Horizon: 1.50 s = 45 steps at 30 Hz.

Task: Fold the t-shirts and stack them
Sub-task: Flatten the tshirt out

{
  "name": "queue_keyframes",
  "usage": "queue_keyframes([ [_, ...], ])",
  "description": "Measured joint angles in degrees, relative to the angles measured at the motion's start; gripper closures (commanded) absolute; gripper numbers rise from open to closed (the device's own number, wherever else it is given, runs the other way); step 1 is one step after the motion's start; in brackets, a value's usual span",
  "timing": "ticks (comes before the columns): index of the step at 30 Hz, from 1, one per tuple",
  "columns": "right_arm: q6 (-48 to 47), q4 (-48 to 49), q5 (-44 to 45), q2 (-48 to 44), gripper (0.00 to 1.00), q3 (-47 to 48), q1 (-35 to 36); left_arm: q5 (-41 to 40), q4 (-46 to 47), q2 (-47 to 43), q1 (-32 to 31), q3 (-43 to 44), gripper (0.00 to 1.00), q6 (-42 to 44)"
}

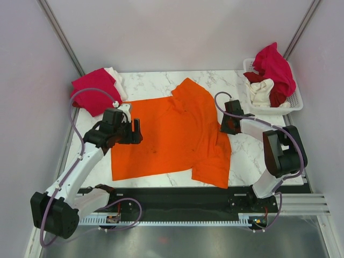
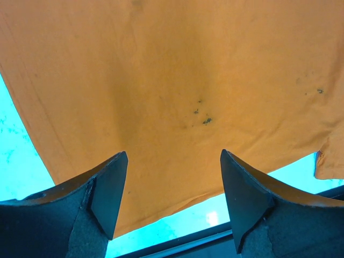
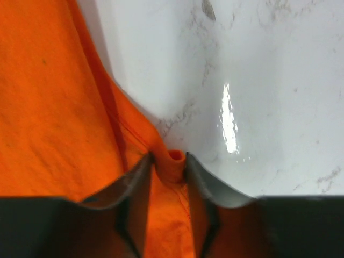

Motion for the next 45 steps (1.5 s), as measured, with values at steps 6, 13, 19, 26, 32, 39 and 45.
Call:
queue_keyframes([
  [6, -1.01, 0.98, -0.96, 0.9, 1.0, 0.35, -1.25, 0.0, -0.04, -1.07, 0.0, -1.42, 0.24, 0.0],
  [13, -0.39, -7.76, 5.31, -8.72, 1.0, 0.59, -4.07, 0.42, -0.07, -1.25, -0.48, -1.57, 0.25, 0.0],
  [19, 4.61, -11.3, 10.58, -33.83, 0.02, -5.18, -4.52, 1.68, 0.04, -1.33, -0.9, -1.57, 0.25, 0.0],
  [26, 7.08, -13.44, 7.17, -24.98, 0.02, -13.51, -4.55, 2.78, -0.02, -1.29, -1.2, -1.88, 0.23, -0.79],
  [32, 8.0, -14.47, 6.91, -24.65, 0.02, -14.36, -4.68, 2.54, -0.83, -1.75, -5.73, -3.78, 0.23, -7.67],
  [39, 7.41, -14.16, 8.5, -28.04, 0.02, -13.49, -4.35, 2.58, -2.05, 2.45, -8.85, -6.93, 0.19, -11.28],
  [45, 4.74, -8.59, 1.81, -20.35, 0.12, -3.69, -4.02, -3.93, 0.79, 15.74, -8.98, -1.44, 0.25, -14.67],
])
